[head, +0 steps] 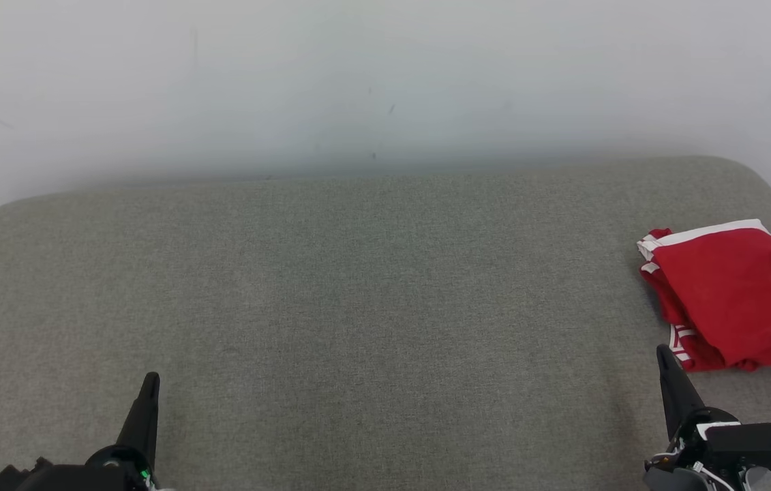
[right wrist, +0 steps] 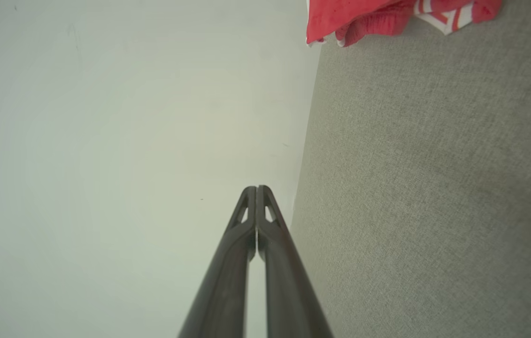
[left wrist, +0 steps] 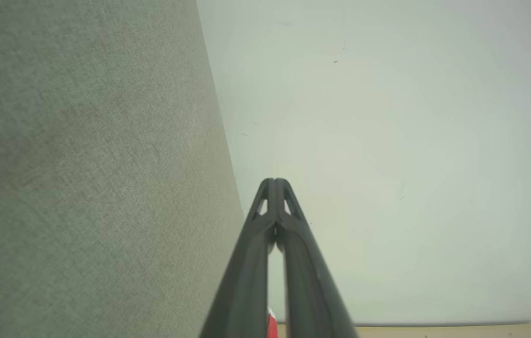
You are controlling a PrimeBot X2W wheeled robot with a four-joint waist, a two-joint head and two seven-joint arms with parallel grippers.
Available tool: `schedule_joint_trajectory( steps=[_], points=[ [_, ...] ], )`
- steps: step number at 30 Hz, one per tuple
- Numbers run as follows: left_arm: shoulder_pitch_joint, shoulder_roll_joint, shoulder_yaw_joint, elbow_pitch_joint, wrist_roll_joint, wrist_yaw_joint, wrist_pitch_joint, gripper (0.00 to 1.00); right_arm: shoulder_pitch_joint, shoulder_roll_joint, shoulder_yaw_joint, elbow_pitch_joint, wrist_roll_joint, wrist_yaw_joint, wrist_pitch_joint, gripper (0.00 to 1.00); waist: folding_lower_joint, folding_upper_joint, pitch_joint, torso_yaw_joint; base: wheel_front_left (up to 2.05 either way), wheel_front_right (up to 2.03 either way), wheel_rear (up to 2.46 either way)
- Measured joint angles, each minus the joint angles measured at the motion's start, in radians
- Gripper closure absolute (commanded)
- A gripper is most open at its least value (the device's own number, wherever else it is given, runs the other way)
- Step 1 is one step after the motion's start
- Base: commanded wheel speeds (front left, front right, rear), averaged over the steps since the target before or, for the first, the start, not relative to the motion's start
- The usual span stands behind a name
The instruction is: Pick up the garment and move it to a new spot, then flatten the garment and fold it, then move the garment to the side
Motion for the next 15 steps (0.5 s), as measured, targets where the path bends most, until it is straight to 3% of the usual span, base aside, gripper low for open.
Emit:
schedule_joint_trajectory(
  steps=[15],
  points=[
    [-0.017,0.001,0.002,-0.001,-0.082,-0.007,0.02,1.0,-0.008,0.002,-0.015,-0.005,0.083,0.0,0.01,1.0,-0.0002,0.0,0.008,0.006,0.0,0.0,0.0]
  ],
)
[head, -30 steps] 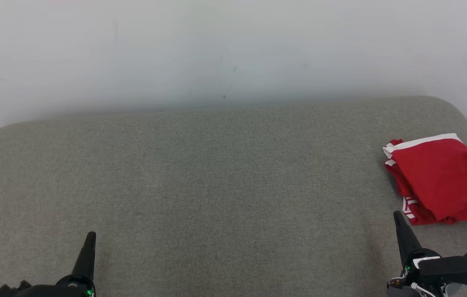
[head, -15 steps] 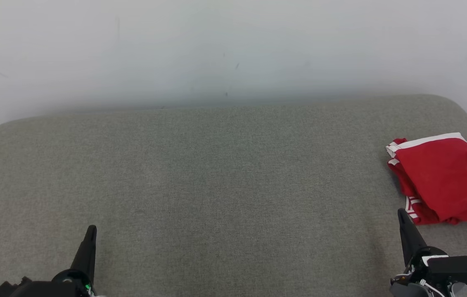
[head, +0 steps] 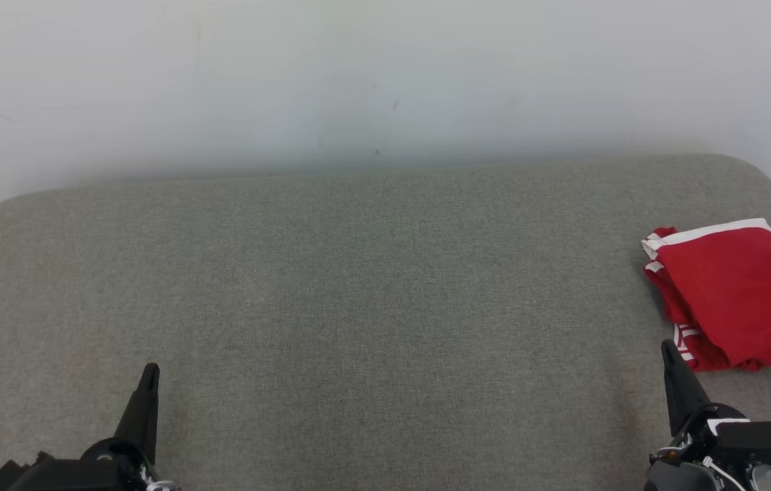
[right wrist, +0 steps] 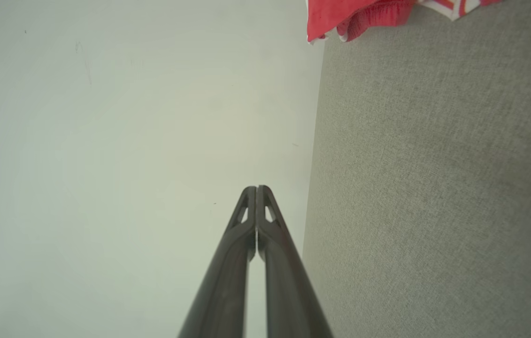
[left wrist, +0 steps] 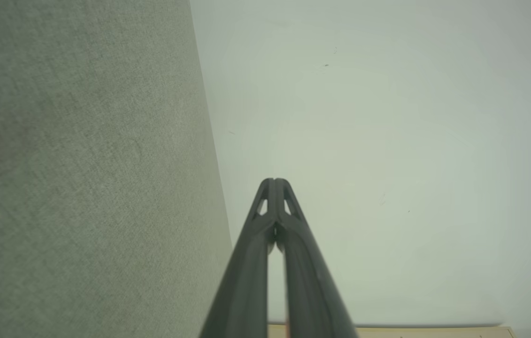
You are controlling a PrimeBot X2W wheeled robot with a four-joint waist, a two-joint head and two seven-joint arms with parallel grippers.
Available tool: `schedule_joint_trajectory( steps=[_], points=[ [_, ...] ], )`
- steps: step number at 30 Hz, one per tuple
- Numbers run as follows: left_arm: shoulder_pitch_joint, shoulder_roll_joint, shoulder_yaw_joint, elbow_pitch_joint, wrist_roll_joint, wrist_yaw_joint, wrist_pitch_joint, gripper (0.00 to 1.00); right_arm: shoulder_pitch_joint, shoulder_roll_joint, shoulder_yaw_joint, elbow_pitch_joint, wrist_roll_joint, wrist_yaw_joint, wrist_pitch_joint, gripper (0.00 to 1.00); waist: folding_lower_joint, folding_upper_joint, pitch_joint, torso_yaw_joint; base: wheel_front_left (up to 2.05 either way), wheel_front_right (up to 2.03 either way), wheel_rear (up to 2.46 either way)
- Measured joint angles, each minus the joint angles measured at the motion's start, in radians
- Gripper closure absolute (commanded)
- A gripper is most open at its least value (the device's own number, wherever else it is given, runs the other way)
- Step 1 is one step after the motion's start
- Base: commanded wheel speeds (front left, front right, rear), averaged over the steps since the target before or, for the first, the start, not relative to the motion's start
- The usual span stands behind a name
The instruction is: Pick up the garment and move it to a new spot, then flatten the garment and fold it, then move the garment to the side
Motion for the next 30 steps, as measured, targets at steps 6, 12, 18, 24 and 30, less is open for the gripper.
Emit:
schedule_joint_trajectory(
  steps=[6,12,18,24,30],
  points=[
    [0.0,0.0,0.0,0.0,0.0,0.0,0.0,1.0,0.0,0.0,0.0,0.0,0.0,0.0,0.0,1.0,0.0,0.0,0.0,0.0,0.0,0.0,0.0],
    [0.0,0.0,0.0,0.0,0.0,0.0,0.0,1.0,0.0,0.0,0.0,0.0,0.0,0.0,0.0,1.0,0.0,0.0,0.0,0.0,0.0,0.0,0.0],
    [0.0,0.0,0.0,0.0,0.0,0.0,0.0,1.0,0.0,0.0,0.0,0.0,0.0,0.0,0.0,1.0,0.0,0.0,0.0,0.0,0.0,0.0,0.0],
    [0.0,0.0,0.0,0.0,0.0,0.0,0.0,1.0,0.0,0.0,0.0,0.0,0.0,0.0,0.0,1.0,0.0001,0.0,0.0,0.0,0.0,0.0,0.0],
    [0.0,0.0,0.0,0.0,0.0,0.0,0.0,1.0,0.0,0.0,0.0,0.0,0.0,0.0,0.0,1.0,0.0,0.0,0.0,0.0,0.0,0.0,0.0]
  ],
)
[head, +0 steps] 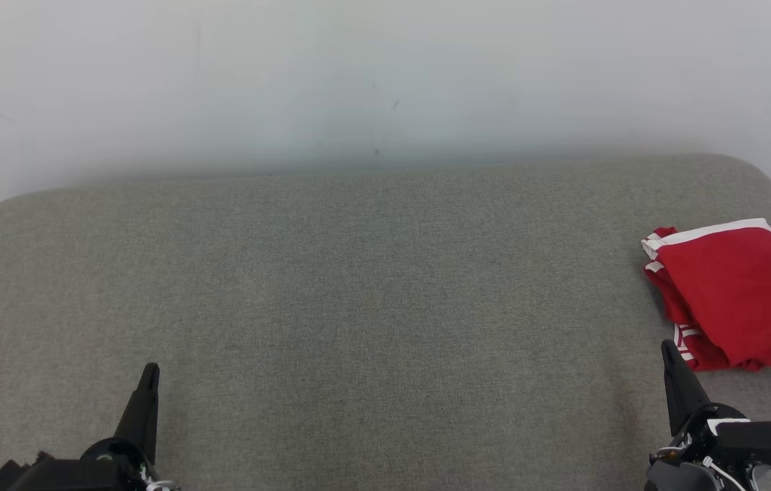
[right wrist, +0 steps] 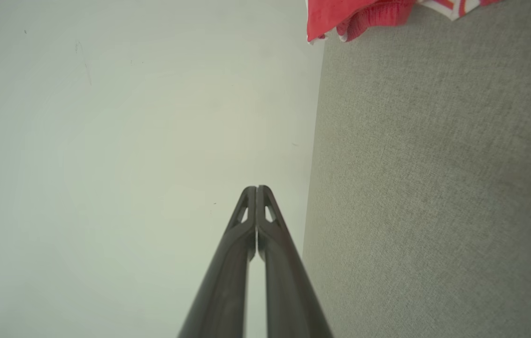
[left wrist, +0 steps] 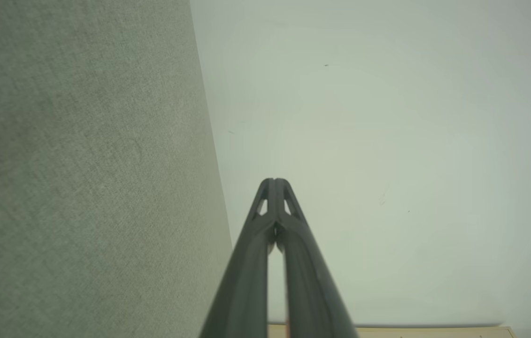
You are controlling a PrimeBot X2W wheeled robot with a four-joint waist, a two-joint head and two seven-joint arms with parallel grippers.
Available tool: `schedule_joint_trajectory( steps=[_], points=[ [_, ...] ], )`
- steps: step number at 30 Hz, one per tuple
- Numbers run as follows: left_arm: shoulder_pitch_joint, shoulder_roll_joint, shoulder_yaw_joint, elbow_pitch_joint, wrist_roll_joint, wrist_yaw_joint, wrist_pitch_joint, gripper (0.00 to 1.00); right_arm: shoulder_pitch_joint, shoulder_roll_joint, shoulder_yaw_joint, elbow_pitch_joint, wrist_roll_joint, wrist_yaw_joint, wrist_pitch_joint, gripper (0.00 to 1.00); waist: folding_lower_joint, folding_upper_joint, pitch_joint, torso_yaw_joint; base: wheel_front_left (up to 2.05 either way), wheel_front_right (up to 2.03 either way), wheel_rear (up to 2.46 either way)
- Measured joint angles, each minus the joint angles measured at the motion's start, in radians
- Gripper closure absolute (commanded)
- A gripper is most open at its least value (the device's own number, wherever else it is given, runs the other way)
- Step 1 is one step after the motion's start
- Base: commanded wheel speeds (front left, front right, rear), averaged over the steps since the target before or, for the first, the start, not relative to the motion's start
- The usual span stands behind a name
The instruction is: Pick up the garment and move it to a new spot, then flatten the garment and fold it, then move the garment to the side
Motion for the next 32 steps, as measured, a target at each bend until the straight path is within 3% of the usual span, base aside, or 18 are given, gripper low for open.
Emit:
schedule_joint_trajectory(
  steps=[32],
  points=[
    [0.0,0.0,0.0,0.0,0.0,0.0,0.0,1.0,0.0,0.0,0.0,0.0,0.0,0.0,0.0,1.0,0.0,0.0,0.0,0.0,0.0,0.0,0.0]
  ],
)
